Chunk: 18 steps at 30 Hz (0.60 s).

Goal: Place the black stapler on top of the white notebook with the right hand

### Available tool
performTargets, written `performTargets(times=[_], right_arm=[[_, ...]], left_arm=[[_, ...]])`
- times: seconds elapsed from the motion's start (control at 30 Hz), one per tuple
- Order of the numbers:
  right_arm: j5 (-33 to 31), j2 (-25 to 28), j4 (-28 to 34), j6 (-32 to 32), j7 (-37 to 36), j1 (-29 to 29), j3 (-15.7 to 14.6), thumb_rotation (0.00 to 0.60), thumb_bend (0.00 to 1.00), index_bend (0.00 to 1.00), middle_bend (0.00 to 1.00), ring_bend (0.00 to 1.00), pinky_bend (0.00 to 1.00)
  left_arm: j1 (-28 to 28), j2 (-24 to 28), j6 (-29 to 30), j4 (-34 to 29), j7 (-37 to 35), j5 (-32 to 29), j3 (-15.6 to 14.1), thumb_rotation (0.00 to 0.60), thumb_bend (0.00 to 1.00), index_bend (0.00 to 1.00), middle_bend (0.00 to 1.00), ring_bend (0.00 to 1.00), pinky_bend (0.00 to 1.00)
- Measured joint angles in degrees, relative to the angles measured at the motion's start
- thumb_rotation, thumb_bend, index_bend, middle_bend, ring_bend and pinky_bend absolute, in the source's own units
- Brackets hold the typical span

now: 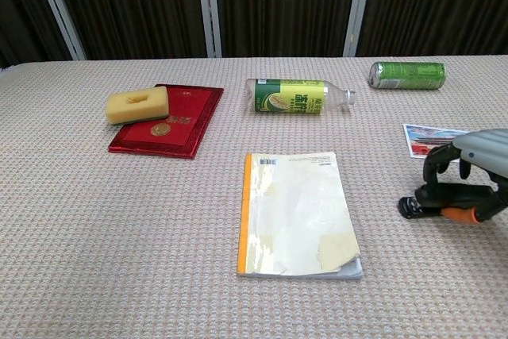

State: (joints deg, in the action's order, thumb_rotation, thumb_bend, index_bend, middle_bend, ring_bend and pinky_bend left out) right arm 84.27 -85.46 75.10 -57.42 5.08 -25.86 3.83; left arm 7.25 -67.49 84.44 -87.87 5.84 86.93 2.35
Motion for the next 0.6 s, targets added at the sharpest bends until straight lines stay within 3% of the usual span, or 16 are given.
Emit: performTargets(times=[0.2,0.37,0.6], right_arm=[[0.8,-1.1,-2.8,-0.9,-1.5,-0.5,-0.2,0.6,0.33,0.63,0.47,0.47,0.58],[2.3,-1.6,-3.9,-2.9,-3.1,-0.6,-0.6,0.6,0.34,0.64,0.48,0.49,0.6],[3.1,-0.1,0.8,-5.2,0.3,-0.2,-0.8,0.6,0.34,0.64,0.48,0.5,0.61]], left_arm=[[0.1,0.0,-0.2,-0.2,0.4,0.1,-0.2,0.6,0.32,0.0,0.0,0.0,0.06],[0.0,0.1,-0.1,-0.5,0.4,0.5,-0.4,0.6,0.32,0.0,0.0,0.0,0.06],[0.1,0.5,0.1,-0.8,-0.6,1.8,-0.9,0.6,0.32,0.0,0.0,0.0,0.06]])
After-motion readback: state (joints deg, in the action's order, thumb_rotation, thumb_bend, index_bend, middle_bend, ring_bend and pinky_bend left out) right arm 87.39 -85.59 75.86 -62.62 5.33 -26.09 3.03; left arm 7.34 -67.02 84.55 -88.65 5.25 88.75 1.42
